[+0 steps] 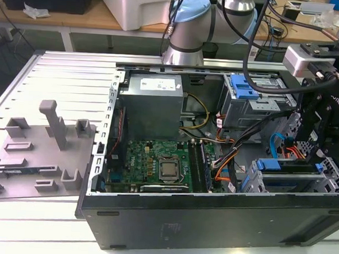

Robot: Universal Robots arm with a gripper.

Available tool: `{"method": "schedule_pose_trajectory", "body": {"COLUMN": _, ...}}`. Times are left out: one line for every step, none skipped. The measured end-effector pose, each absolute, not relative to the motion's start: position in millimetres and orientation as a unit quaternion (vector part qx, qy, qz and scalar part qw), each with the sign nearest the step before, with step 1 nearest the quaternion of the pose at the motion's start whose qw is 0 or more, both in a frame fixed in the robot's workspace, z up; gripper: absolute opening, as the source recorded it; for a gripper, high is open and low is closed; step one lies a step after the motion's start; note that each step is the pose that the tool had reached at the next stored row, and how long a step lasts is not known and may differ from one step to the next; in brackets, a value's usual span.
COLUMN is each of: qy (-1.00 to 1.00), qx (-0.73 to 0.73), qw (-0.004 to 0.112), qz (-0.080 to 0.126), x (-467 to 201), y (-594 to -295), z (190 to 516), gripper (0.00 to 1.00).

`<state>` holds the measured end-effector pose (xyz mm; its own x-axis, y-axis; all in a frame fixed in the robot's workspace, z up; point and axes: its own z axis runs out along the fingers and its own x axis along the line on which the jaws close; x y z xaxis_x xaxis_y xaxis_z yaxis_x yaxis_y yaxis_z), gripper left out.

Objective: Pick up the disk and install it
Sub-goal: 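Insert the second disk wire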

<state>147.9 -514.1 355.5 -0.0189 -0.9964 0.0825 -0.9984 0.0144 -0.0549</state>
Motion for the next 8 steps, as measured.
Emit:
{"method": "schedule_pose_trajectory", "body": {"qy": -0.712, "qx": 0.700, "qw": 0.010, "qz": 0.049, "x": 147.9, "y": -514.1, "z": 355.5, "gripper": 0.55}}
{"method": "schedule_pose_trajectory", "body": {"qy": -0.712, "qx": 0.700, "qw": 0.010, "qz": 0.049, "x": 147.9, "y": -514.1, "z": 355.5, "gripper": 0.55}}
{"method": "schedule_pose_trajectory", "body": {"qy": -0.712, "qx": 0.700, "qw": 0.010, "qz": 0.049, "x": 147.9, "y": -514.1, "z": 355.4, "gripper": 0.55}}
{"method": "schedule_pose_trajectory", "body": {"qy": -0.712, "qx": 0.700, "qw": 0.010, "qz": 0.049, "x": 147.9, "y": -513.8, "z": 355.4, "gripper": 0.55}}
{"method": "schedule_pose_trajectory", "body": {"qy": -0.712, "qx": 0.700, "qw": 0.011, "qz": 0.049, "x": 147.9, "y": -512.5, "z": 355.4, "gripper": 0.55}}
{"method": "schedule_pose_trajectory", "body": {"qy": -0.712, "qx": 0.700, "qw": 0.014, "qz": 0.052, "x": 147.8, "y": -510.2, "z": 355.5, "gripper": 0.55}}
{"method": "schedule_pose_trajectory", "body": {"qy": -0.712, "qx": 0.700, "qw": 0.017, "qz": 0.056, "x": 145.9, "y": -507.6, "z": 355.5, "gripper": 0.55}}
{"method": "schedule_pose_trajectory", "body": {"qy": -0.711, "qx": 0.700, "qw": 0.018, "qz": 0.057, "x": 144.0, "y": -506.9, "z": 355.6, "gripper": 0.55}}
